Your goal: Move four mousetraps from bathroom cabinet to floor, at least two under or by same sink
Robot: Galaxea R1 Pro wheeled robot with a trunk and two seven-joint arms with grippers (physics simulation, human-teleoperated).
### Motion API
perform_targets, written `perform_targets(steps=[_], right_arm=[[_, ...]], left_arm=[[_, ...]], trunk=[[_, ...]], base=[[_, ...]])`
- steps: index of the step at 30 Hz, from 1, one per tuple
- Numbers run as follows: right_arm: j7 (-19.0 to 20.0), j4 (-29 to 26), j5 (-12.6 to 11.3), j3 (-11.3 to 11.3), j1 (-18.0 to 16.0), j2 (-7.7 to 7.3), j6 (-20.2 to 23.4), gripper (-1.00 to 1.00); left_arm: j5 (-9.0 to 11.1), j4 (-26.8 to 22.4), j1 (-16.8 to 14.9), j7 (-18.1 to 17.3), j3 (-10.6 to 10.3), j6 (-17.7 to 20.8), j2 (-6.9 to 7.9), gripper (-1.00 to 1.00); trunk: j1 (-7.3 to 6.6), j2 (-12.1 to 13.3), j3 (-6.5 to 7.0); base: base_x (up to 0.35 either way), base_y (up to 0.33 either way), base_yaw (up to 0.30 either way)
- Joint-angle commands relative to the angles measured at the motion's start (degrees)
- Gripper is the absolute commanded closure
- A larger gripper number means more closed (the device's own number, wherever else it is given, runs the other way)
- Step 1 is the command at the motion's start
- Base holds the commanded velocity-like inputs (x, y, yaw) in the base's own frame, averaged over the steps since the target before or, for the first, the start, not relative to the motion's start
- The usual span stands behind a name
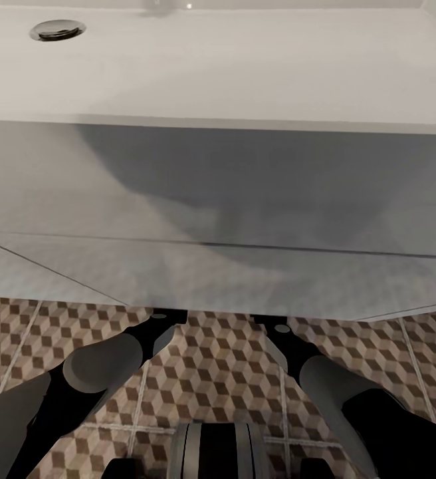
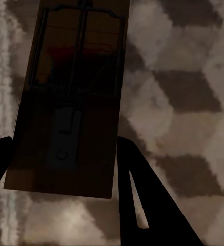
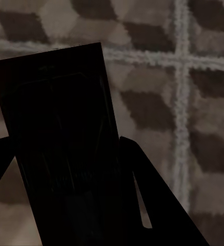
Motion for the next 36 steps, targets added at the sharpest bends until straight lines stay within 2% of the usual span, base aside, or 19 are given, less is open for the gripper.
perform_targets(steps=[1, 26, 36], right_arm=[[-0.26, 0.06, -0.75, 0.5, -0.04, -0.03, -0.28, 1.0], [-0.26, -0.07, -0.75, 0.59, -0.04, -0.22, -0.28, 1.0], [-0.18, -0.12, -0.75, 0.59, -0.04, -0.22, -0.3, 1.0]], left_arm=[[0.29, -0.16, -0.05, 0.38, -0.48, -0.15, 0.01, 1.0], [0.29, -0.22, -0.08, 0.37, -0.48, -0.87, -0.01, 1.0], [0.29, -0.23, -0.05, 0.38, -0.48, -0.87, -0.01, 1.0]], trunk=[[-0.01, -0.01, -0.12], [-0.01, -0.01, -2.37], [-0.01, -0.01, -2.5]], base=[[0.0, 0.0, 0.0], [0.0, 0.0, 0.0], [0.0, 0.0, -0.024]])
